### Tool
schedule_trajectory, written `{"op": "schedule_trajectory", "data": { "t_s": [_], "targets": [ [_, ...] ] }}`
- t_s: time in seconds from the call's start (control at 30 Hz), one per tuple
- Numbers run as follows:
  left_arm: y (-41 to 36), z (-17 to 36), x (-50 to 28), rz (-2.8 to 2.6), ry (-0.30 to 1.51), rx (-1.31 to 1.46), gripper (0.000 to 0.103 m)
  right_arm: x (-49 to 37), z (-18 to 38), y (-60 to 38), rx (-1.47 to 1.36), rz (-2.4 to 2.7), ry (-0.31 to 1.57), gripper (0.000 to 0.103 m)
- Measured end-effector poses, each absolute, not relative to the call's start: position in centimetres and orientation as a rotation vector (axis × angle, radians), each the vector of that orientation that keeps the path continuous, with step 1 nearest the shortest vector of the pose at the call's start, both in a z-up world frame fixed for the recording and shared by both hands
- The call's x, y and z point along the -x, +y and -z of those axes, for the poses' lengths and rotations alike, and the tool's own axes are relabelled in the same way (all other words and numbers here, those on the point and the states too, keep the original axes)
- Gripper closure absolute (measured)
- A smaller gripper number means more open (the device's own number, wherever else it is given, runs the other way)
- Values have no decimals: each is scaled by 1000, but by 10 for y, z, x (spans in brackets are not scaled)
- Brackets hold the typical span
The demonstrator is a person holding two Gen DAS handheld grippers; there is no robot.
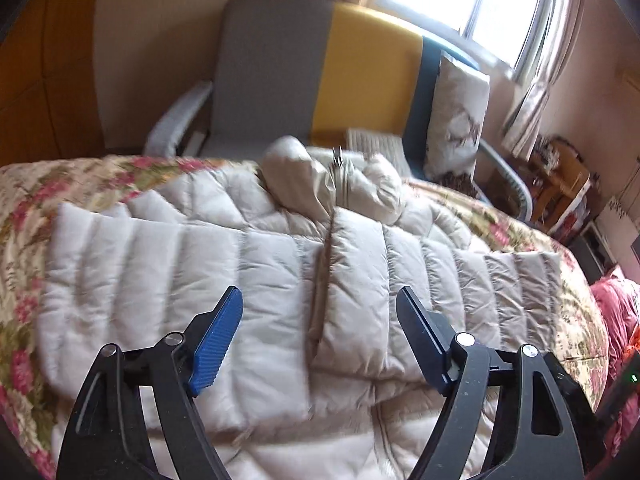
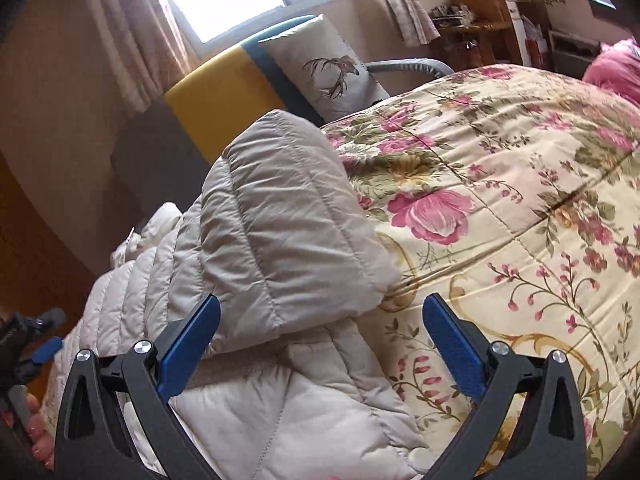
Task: Fold large clothes
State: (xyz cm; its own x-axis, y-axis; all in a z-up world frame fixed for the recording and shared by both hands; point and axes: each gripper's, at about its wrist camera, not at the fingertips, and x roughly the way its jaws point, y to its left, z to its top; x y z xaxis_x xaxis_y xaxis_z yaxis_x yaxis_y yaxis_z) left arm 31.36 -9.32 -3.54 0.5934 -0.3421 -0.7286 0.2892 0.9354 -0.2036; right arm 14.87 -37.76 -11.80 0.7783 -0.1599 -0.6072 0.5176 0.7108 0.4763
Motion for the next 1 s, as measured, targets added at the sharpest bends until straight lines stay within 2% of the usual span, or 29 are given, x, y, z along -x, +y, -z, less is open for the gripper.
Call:
{"op": "schedule_trajectory", "data": {
  "t_s": [0.03,0.07,0.13,0.17,0.2,0.23,0.5,0.7,0.83,0.93,1.0],
  "targets": [
    [-101,44,-323,343,880,47,33,-145,120,-382,-706,406,550,2],
    [-108,53,-329,325,898,33,42,-143,121,-383,-721,413,534,2],
    [-113,65,-334,334,923,38,65,-141,122,-387,-738,419,515,2],
    [-115,68,-335,355,934,55,81,-140,121,-389,-742,422,509,2],
    [-113,67,-334,361,929,67,91,-139,120,-390,-744,423,500,2],
    [-111,63,-331,370,914,83,95,-138,120,-391,-746,421,490,2],
    [-47,10,-323,280,735,217,97,-133,119,-393,-773,419,475,2],
    [-13,59,-320,175,789,165,97,-137,122,-393,-776,428,514,2],
    [-15,78,-305,178,744,110,97,-155,118,-390,-717,466,634,2],
    [-20,82,-303,183,739,103,91,-174,96,-382,-621,432,638,2],
    [-19,85,-302,195,736,103,81,-196,81,-375,-518,436,642,2]
  ]
}}
